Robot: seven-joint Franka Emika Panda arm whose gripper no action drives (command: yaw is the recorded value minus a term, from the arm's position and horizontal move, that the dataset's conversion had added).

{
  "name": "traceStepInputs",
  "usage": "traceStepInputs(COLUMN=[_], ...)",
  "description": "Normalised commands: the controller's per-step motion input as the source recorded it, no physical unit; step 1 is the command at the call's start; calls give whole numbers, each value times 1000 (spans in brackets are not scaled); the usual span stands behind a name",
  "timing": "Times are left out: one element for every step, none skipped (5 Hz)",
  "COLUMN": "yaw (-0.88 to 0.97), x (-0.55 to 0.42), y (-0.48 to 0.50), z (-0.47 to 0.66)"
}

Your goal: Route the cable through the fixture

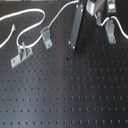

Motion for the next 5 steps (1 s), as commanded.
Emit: traceStepInputs(yaw=[331, 331, 349, 0, 0], x=[-14, 89, 147, 21, 12], y=[70, 82, 119, 14, -21], z=[-38, -240, -157, 23, 0])
